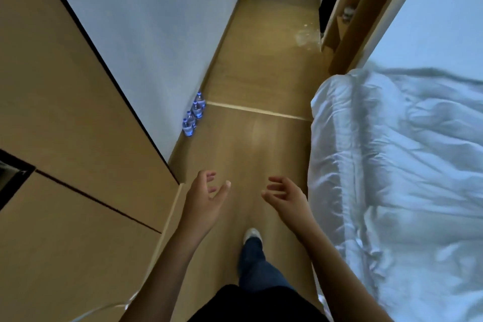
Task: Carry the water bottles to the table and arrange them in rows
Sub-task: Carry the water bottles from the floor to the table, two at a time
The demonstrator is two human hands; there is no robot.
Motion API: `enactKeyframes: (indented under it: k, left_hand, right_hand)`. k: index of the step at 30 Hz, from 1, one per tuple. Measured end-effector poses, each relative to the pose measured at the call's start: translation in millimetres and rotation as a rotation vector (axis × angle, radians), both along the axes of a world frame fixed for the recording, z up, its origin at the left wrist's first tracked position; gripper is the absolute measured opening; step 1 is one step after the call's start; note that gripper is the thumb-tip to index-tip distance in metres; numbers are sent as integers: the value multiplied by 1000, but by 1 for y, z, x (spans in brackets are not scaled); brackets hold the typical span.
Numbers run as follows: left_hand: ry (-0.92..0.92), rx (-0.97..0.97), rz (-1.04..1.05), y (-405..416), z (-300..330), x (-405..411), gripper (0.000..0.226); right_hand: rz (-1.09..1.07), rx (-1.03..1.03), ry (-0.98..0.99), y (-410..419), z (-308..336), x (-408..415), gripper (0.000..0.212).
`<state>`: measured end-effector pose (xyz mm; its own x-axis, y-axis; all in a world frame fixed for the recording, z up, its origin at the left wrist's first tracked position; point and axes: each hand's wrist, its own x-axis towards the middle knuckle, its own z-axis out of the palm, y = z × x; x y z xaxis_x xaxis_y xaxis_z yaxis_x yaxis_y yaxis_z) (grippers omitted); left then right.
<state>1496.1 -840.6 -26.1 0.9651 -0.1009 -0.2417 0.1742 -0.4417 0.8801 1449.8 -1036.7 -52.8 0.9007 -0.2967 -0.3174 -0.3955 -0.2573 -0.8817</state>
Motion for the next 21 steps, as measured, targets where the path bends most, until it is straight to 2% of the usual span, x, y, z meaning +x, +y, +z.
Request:
enactKeyframes:
  k: [8, 14, 21]
  left_hand:
    - [-39, -6, 93, -76, 21, 181, 37]
    - [12, 3, 131, -100, 9, 297, 36]
    - [52, -26, 202, -113, -2, 468, 40]
  right_hand:
    - [88, -41, -62, -71, 21, 211, 38]
    - [155, -4, 2, -86, 10, 330, 36]
    - [186, -17, 34, -103, 7, 505, 38]
